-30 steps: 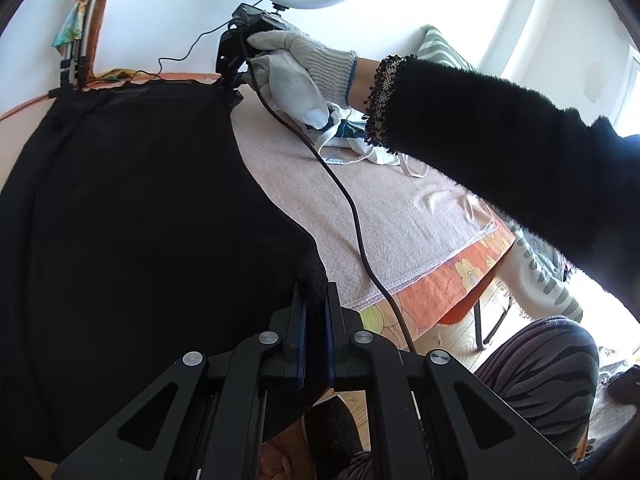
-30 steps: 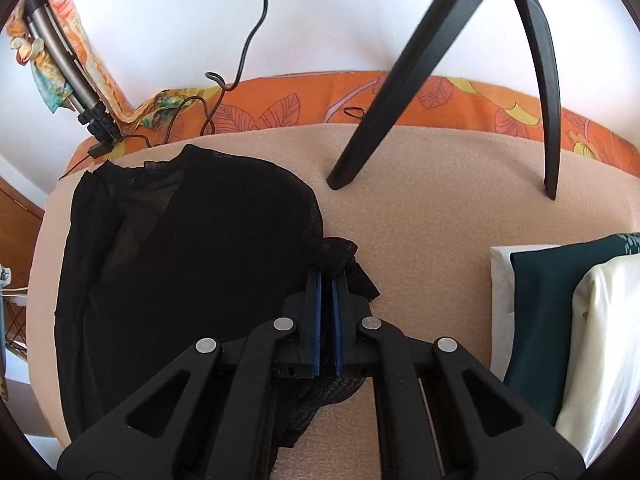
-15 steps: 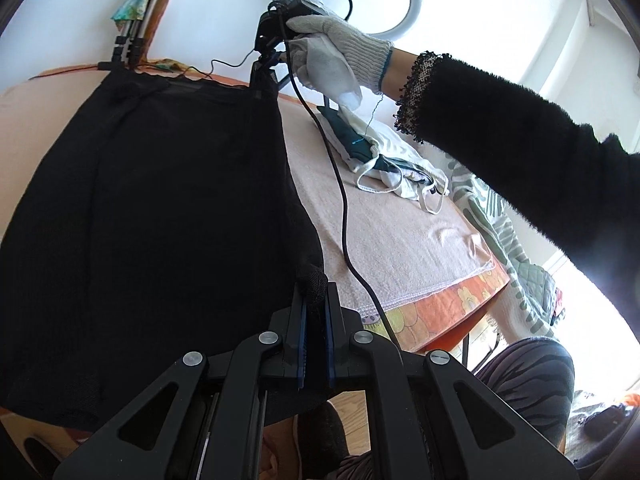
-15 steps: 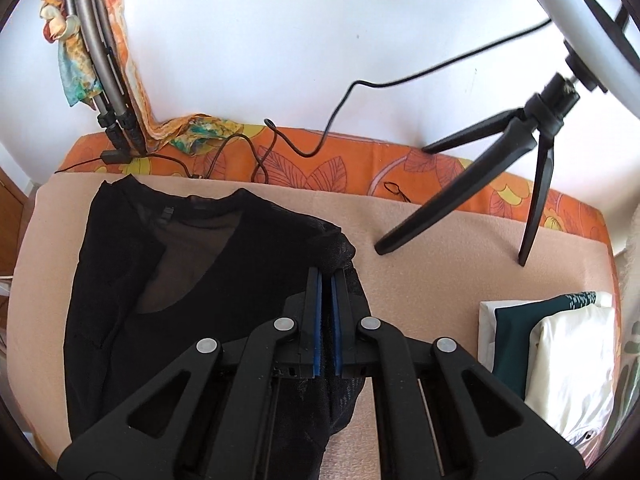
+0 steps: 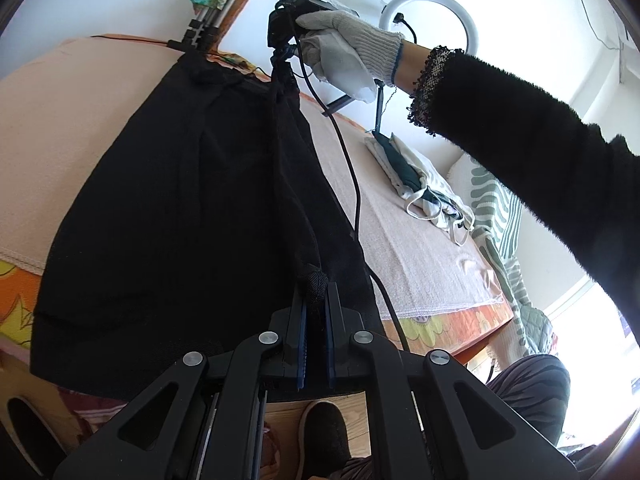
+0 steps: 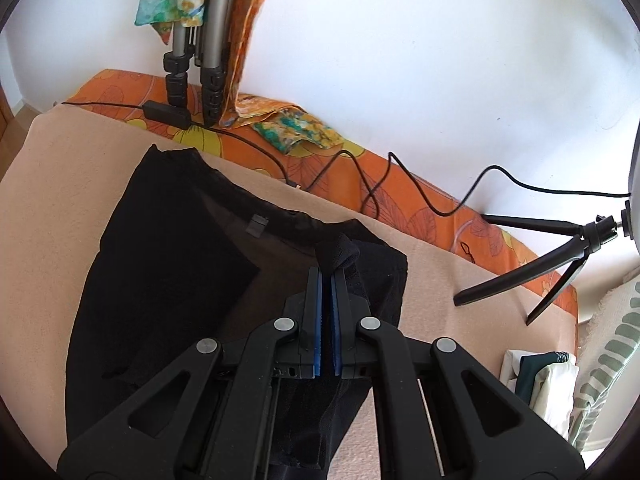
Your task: Fold small clothes
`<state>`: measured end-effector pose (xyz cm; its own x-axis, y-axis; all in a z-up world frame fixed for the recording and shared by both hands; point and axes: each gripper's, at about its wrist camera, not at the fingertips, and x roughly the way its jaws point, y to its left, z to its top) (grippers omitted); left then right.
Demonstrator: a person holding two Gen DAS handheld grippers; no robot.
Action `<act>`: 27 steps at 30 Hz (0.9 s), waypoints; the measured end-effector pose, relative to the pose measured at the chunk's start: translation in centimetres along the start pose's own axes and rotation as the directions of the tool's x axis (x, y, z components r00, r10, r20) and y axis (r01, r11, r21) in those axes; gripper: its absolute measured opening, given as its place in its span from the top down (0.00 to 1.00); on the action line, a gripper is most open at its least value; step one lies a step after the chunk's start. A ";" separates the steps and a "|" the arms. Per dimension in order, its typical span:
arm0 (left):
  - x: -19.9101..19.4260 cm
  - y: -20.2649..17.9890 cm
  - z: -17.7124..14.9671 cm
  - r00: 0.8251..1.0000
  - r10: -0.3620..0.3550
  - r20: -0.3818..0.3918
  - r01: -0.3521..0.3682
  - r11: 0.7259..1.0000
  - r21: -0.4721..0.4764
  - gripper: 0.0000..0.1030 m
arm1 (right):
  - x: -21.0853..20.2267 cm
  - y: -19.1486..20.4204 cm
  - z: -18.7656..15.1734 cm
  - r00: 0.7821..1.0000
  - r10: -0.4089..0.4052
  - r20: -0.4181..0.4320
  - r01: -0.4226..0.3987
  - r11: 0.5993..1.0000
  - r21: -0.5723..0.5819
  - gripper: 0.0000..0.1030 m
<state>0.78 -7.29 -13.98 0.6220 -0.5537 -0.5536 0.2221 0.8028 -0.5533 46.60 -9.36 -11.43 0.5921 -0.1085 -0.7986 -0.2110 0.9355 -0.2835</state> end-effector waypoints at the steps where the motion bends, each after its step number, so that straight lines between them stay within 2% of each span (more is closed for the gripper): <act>1: -0.1 0.2 -0.1 1.000 0.003 -0.001 -0.003 1.000 -0.001 0.94 | 0.3 0.5 0.0 1.000 -0.002 0.000 0.002 1.000 -0.004 0.95; 5: -0.6 0.4 0.0 1.000 0.020 0.012 -0.020 1.000 0.000 0.94 | 1.2 2.1 -0.1 1.000 0.009 -0.004 -0.009 1.000 -0.004 0.95; 9: -1.1 0.4 0.2 0.999 0.052 -0.005 -0.052 0.999 -0.002 0.88 | 1.0 2.5 -0.5 0.989 0.144 -0.009 -0.144 0.990 0.003 0.93; 10: -1.5 0.4 0.2 0.998 0.064 -0.005 -0.064 0.998 0.004 0.88 | 0.4 2.3 -0.6 0.984 0.176 -0.001 -0.176 0.984 0.015 0.80; 11: -1.9 0.2 0.2 0.997 0.071 -0.006 -0.071 0.997 0.015 0.88 | -0.3 1.8 -0.7 0.979 0.202 0.012 -0.202 0.979 0.026 0.57; 12: -2.5 0.0 0.2 0.997 0.076 0.000 -0.076 0.997 0.028 0.88 | -1.4 1.3 -0.9 0.974 0.225 0.034 -0.226 0.973 0.035 0.48; 13: -3.2 -0.1 0.4 0.997 0.081 0.009 -0.081 0.996 0.040 0.88 | -2.7 0.6 -1.1 0.967 0.247 0.066 -0.250 0.968 0.038 0.44; 17: -6.0 -0.5 1.1 0.995 0.097 0.032 -0.100 0.989 0.111 0.88 | -7.5 -3.2 -3.3 0.943 0.305 0.133 -0.316 0.946 0.070 0.44; 20: -7.7 -0.7 2.1 0.995 0.098 0.029 -0.102 0.980 0.171 0.88 | -11.1 -6.1 -6.5 0.932 0.325 0.160 -0.342 0.935 0.091 0.44; 24: -8.9 -0.5 3.4 0.994 0.109 0.028 -0.112 0.965 0.237 0.87 | -15.7 -7.9 -12.6 0.921 0.348 0.175 -0.365 0.928 0.072 0.44; 27: -7.9 -0.1 4.4 0.995 0.092 -0.032 -0.081 0.961 0.265 0.87 | -18.2 -8.5 -18.3 0.917 0.359 0.176 -0.376 0.923 0.077 0.44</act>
<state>-0.88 -1.99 -6.86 0.6157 -0.4839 -0.6219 0.3624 0.8747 -0.3217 23.37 -21.48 -4.23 0.6034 0.2955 -0.7406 -0.3575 0.9305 0.0800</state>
